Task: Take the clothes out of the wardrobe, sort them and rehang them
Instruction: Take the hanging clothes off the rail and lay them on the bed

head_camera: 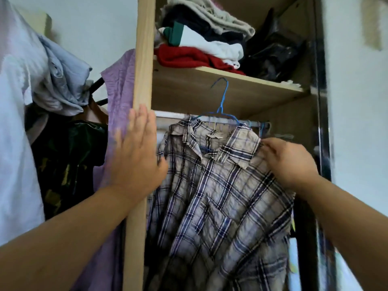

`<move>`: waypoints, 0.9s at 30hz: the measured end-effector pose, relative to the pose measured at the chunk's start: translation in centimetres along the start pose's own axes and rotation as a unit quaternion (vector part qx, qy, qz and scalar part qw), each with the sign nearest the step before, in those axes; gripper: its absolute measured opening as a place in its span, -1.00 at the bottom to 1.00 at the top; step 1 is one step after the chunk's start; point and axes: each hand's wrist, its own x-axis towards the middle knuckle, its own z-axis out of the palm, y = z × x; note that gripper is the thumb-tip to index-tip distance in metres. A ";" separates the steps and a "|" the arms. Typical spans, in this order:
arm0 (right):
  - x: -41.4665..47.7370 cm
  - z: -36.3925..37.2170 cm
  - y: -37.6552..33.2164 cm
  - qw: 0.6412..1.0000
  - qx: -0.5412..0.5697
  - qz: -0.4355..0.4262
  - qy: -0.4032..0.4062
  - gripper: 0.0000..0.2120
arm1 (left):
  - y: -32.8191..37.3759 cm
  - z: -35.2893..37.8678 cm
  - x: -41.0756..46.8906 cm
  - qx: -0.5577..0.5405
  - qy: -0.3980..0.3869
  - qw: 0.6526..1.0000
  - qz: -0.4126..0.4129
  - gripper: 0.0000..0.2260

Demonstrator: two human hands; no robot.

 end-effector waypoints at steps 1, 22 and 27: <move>-1.5 -1.5 0.9 1.000 -0.003 0.003 0.002 -0.76 | 0.8 0.0 -0.2 -0.003 -0.012 0.999 0.029 -0.12; -35.2 -21.0 -11.3 0.891 -0.332 0.310 0.013 -0.84 | 16.2 9.0 -13.9 -0.529 -0.296 0.787 0.111 -0.86; -43.8 -21.7 -18.0 0.773 -0.423 0.472 -0.013 -0.87 | 18.7 5.4 -21.4 -0.613 -0.340 0.685 0.200 -0.86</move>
